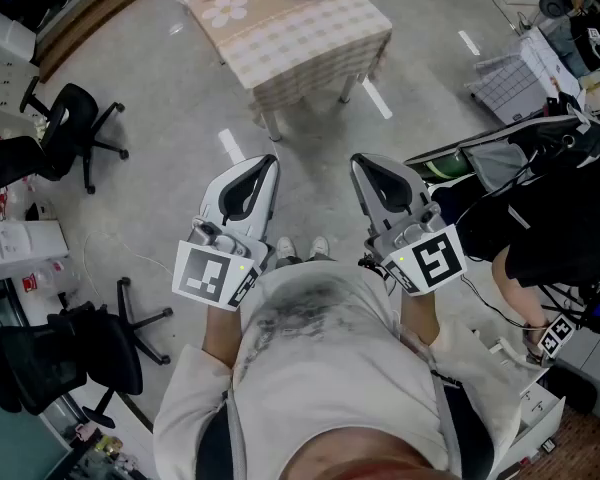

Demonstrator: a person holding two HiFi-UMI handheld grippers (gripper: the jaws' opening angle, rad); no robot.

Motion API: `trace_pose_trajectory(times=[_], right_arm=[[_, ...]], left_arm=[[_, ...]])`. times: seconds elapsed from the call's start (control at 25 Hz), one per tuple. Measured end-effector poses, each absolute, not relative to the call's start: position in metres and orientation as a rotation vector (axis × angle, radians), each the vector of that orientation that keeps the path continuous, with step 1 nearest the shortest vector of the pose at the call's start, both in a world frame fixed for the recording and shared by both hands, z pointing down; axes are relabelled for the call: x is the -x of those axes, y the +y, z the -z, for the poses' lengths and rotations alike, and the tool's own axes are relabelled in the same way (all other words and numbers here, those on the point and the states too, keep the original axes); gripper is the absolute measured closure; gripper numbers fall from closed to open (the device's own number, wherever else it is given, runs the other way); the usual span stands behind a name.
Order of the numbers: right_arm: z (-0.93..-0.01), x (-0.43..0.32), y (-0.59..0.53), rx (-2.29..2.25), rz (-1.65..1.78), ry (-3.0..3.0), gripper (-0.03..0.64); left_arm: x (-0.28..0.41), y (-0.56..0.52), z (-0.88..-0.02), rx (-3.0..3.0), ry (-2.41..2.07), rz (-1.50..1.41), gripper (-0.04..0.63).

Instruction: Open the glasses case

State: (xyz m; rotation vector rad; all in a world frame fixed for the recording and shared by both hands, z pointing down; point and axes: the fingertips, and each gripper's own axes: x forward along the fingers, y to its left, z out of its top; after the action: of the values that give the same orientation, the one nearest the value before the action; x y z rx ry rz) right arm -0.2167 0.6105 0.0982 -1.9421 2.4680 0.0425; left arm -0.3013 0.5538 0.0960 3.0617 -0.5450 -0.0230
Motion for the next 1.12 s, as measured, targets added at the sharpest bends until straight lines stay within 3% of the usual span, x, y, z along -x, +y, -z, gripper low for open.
trace_pose_trajectory(times=[1.12], right_arm=[[-0.113,0.189,0.591,1.944,0.001,2.498,0.603]], left_arm=[[0.278,0.541,-0.112,-3.023,-0.641,-0.006,0.591]])
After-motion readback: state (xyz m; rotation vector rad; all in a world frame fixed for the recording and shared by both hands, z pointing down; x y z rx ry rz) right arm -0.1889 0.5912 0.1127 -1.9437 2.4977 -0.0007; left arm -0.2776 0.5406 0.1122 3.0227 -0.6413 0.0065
